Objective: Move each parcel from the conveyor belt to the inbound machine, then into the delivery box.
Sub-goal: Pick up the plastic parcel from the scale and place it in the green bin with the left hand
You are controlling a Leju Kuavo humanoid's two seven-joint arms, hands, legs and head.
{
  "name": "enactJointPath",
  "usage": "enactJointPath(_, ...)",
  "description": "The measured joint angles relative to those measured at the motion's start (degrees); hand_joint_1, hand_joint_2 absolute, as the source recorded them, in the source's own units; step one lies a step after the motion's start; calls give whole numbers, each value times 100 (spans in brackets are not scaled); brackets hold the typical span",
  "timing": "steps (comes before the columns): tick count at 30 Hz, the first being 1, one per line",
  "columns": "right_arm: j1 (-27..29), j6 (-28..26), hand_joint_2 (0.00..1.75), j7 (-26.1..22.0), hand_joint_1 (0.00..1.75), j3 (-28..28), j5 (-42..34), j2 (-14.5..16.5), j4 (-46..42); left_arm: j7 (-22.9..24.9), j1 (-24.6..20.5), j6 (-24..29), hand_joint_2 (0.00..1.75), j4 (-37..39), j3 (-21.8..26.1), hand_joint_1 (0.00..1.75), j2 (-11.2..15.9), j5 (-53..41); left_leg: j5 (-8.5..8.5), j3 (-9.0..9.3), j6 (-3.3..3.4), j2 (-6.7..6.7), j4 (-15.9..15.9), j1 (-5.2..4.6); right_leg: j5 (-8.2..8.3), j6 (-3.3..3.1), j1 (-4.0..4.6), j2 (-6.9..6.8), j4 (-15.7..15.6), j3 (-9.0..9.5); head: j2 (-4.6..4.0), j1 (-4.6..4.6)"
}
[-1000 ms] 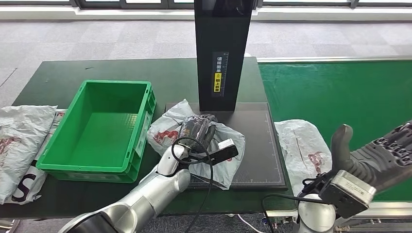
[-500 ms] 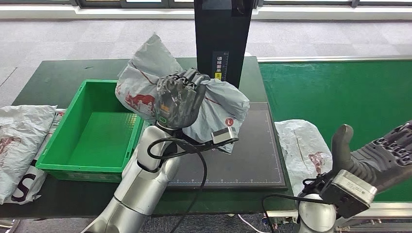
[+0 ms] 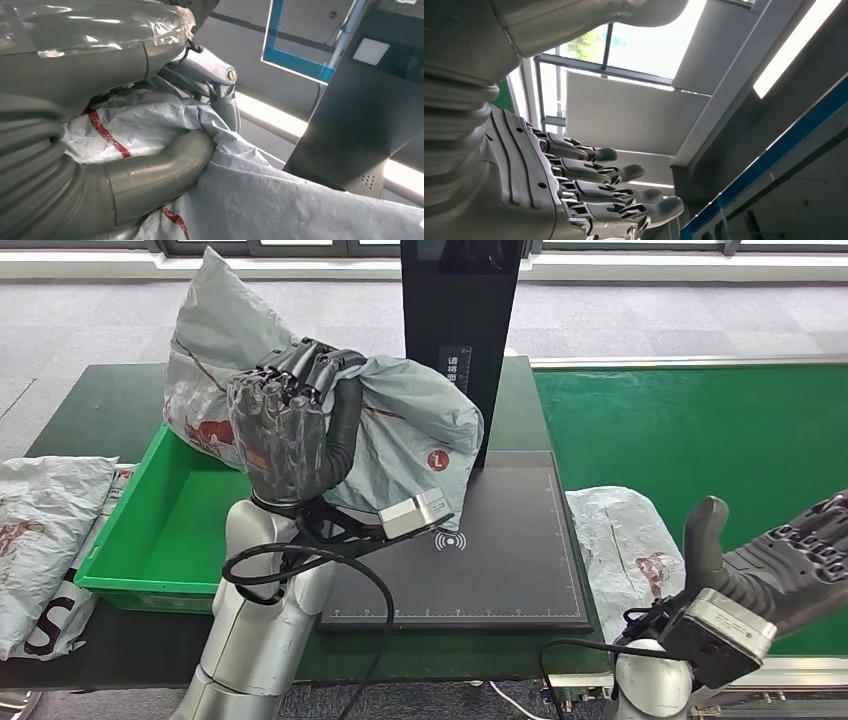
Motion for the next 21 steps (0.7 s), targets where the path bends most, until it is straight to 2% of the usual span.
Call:
enactJointPath(4, 0, 1, 175, 0, 0, -10, -44, 0, 16, 567, -30, -2, 175, -195, 164, 175, 83, -352, -1, -1, -1, 1, -1, 1, -1, 0, 1, 0, 0, -1, 0, 0)
enactJointPath(8, -3, 3, 175, 0, 0, 1, -49, 0, 69, 1495, -421, -9, 175, 503, 594, 175, 546, -19, 4, 7, -7, 5, -2, 2, 2, -8, 2, 3, 9, -2, 0, 0)
enactJointPath(10, -4, 3, 175, -1, 0, 16, -45, 0, 85, 1583, -604, -14, 175, 1041, 960, 175, 800, 193, 11, 8, -16, 15, -2, 3, 9, -16, 3, 12, 16, -11, 0, -2)
enactJointPath(13, -7, 2, 175, -2, 0, 30, -43, 0, 104, 1583, -757, -14, 175, 1567, 1298, 175, 1031, 268, 21, 1, -22, 11, -1, 6, 14, -20, 5, 12, 20, -19, 0, -2)
enactJointPath(21, -13, 2, 175, -2, 0, 43, -40, 0, 144, 1576, -915, -9, 175, 2091, 1544, 175, 1263, 291, 20, -11, -20, 0, -1, 4, 13, -19, 3, 5, 17, -21, 0, 0)
